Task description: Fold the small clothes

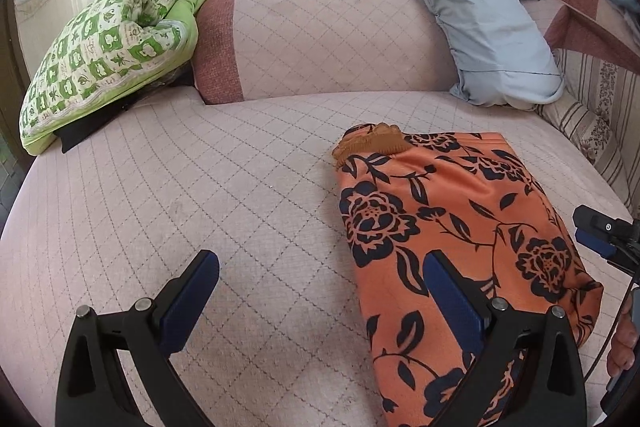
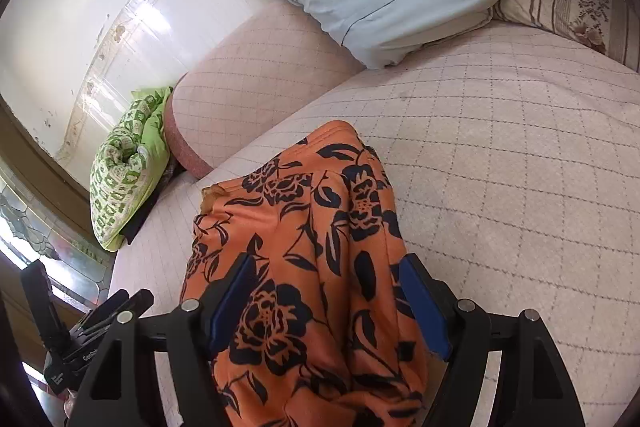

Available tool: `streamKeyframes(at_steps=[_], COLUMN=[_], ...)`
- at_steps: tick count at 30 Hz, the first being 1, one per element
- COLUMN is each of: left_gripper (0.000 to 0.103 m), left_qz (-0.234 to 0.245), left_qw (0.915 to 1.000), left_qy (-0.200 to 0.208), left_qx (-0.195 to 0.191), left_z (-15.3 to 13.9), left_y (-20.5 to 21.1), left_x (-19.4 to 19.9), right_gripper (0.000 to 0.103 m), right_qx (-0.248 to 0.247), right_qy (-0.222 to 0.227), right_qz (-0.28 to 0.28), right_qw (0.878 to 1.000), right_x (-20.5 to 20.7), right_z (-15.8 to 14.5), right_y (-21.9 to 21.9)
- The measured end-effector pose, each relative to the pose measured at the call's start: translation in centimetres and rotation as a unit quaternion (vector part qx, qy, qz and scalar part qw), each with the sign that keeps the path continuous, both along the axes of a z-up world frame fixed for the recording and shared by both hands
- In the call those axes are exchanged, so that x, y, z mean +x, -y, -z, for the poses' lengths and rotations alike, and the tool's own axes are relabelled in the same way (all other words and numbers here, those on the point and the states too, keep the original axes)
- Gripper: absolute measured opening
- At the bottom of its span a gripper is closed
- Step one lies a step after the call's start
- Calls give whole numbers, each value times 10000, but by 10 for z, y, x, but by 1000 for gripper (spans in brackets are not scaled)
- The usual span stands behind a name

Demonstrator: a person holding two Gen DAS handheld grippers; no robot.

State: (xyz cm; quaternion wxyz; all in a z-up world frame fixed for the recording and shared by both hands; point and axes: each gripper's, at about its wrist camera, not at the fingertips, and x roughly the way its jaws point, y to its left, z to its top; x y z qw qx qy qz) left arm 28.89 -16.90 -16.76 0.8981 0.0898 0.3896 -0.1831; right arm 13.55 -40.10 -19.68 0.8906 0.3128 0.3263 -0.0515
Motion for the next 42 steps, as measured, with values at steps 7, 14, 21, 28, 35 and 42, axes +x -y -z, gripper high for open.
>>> streamKeyframes(at_steps=[7, 14, 21, 28, 35, 42], left_gripper=[101, 101, 101, 101, 101, 101], left_qz=[11, 16, 354, 875, 1231, 1404], left_qw=[10000, 10000, 9974, 9851, 9703, 9507], left_qy=[4, -84, -548, -1266, -1811, -2373], left_qx=[12, -10, -304, -764, -1024, -1418], left_z=[2, 4, 11, 26, 43, 60], left_y=[3, 9, 15, 23, 33, 37], left_x=[5, 11, 13, 20, 17, 20], right_gripper=[77, 77, 77, 77, 77, 77], right_qx=[-5, 94, 341, 1035, 1763, 2402], right_qy=[-50, -114, -252, -281, -422, -600], right_qz=[16, -23, -146, -218, -345, -738], right_qw=[10000, 9999, 9990, 9940, 9828, 9661], right_x=[9, 11, 17, 20, 24, 30], right_z=[2, 7, 17, 30, 49, 68], right_y=[3, 7, 15, 39, 53, 49])
